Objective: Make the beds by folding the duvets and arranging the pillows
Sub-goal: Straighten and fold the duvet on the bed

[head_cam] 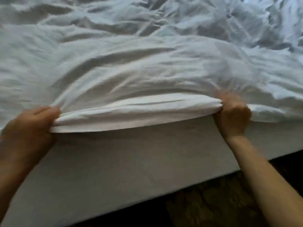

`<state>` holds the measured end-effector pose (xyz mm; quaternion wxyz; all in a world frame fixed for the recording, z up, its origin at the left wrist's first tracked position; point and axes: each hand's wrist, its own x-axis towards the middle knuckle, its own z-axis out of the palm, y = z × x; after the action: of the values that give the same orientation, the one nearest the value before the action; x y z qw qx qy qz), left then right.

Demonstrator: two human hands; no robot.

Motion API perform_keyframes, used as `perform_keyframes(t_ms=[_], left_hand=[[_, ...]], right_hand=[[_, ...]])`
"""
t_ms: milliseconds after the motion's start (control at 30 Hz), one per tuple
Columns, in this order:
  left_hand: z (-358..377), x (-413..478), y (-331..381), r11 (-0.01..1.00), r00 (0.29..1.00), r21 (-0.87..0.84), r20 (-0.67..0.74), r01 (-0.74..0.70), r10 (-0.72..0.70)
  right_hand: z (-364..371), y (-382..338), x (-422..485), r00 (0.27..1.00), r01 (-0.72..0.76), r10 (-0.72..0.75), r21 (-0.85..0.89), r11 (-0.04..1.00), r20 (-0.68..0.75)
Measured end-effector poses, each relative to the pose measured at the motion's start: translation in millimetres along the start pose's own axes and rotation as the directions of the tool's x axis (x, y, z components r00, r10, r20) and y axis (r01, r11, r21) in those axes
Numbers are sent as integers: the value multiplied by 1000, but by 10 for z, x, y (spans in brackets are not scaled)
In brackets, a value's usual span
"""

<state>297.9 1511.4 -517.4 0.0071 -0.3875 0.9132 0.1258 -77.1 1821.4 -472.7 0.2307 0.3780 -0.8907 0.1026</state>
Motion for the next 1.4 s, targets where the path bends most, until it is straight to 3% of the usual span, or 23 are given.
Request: perform_keyframes(t_ms=[33,67,100,167,200,333,400,467,567,633,667,733,800,867,933,1000,1033,1100,1133,1200,1267,1333,1400], left_hand=[[51,-87,13,999,999,20,-7,34,-34],[107,-190,141,998,999,48,25,37,-39],[197,-257,319,995,997,92,62,35,-41],[393,-379,718,984,980,180,192,15,-50],[417,-339,850,973,951,224,282,61,-124],[554,53,829,936,861,311,417,167,-292],[506,-37,962,917,843,367,435,155,-316],[536,-173,1043,923,908,380,360,66,-213],[690,-394,1191,938,993,341,113,-69,32],[759,-336,1396,921,963,318,-70,-226,260],[765,-264,1530,924,949,287,-114,-252,295],[737,-149,1770,971,973,175,-137,-162,187],[669,-125,1824,999,988,32,-156,-8,13],[596,-207,1762,996,971,49,-224,-75,84],[626,-389,1731,949,940,130,-151,-288,306],[821,-551,1644,902,915,152,75,-404,397],[905,-593,1632,923,920,136,217,-359,326],[992,-586,1658,977,905,129,412,-168,101],[992,-578,1679,988,897,132,443,-75,9],[920,-593,1715,998,918,64,395,-2,-23],[813,-675,1688,1000,937,-17,349,8,-2],[705,-760,1459,995,934,-19,347,101,-88],[569,-859,1045,961,916,40,293,274,-273]], right_hand=[[0,63,-91,999,33,-33,11,999,1],[99,112,-235,992,64,-67,35,997,107],[215,122,-379,949,79,-91,52,996,302],[471,118,-601,754,171,-155,37,985,638],[533,116,-643,662,202,-165,37,979,731],[576,244,-735,573,295,-162,-17,955,803],[562,345,-896,655,309,-160,-69,948,739],[607,516,-926,754,301,-159,-119,946,637],[643,806,-643,733,234,-122,-80,969,669],[605,874,-500,756,214,-133,-50,976,641],[591,891,-445,803,228,-182,-9,974,567],[404,939,-247,894,238,-256,95,967,367],[127,1023,-138,943,210,-235,127,969,234],[59,1137,-311,951,187,-219,155,970,219],[186,1149,-676,849,204,-259,167,965,461],[351,1042,-898,647,296,-250,66,953,720],[341,958,-821,470,300,-153,6,954,869],[299,795,-659,233,294,-23,-48,954,972],[258,718,-562,105,293,-11,-20,956,994],[159,525,-422,-96,338,7,26,941,995],[111,223,-346,-156,387,-42,100,917,987],[118,-169,-370,-62,381,-140,153,912,988],[119,-714,-378,40,365,-238,207,907,970]])
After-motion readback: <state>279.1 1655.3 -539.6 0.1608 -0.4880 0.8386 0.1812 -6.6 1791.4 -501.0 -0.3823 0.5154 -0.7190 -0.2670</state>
